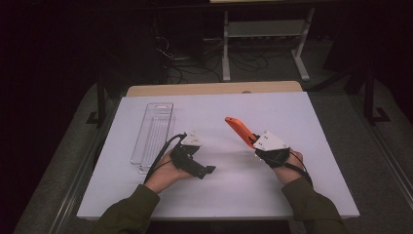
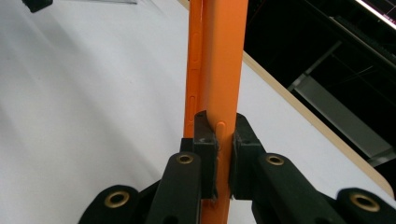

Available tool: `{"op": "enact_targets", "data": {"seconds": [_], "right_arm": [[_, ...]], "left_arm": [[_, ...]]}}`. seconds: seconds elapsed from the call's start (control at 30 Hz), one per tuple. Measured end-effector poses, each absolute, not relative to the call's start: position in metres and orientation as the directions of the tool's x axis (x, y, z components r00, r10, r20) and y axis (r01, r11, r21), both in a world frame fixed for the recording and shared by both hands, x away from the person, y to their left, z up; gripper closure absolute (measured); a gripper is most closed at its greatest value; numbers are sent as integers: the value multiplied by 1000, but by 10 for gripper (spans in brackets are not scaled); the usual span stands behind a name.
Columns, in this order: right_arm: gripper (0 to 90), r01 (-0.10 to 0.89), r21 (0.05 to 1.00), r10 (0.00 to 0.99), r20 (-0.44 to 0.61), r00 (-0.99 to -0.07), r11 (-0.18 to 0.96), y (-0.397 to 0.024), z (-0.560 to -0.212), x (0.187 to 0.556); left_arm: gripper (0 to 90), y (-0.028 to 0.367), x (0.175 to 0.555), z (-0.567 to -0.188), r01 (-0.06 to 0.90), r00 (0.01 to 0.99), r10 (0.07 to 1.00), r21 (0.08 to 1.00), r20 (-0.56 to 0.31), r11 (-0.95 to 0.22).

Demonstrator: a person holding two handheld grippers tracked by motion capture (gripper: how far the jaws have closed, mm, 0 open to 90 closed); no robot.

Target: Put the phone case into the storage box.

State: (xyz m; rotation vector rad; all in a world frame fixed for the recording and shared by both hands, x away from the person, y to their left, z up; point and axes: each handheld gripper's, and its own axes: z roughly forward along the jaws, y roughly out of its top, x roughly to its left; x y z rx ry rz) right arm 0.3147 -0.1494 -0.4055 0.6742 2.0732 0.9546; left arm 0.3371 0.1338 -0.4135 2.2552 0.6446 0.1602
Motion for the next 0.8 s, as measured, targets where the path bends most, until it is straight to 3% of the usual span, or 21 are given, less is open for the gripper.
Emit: {"op": "enact_targets", "data": {"seconds": [0.8], "right_arm": [[825, 264, 879, 775, -166, -610, 396, -161, -407, 324]], "left_arm": [[0, 132, 334, -412, 387, 871, 483, 733, -92, -559]]}}
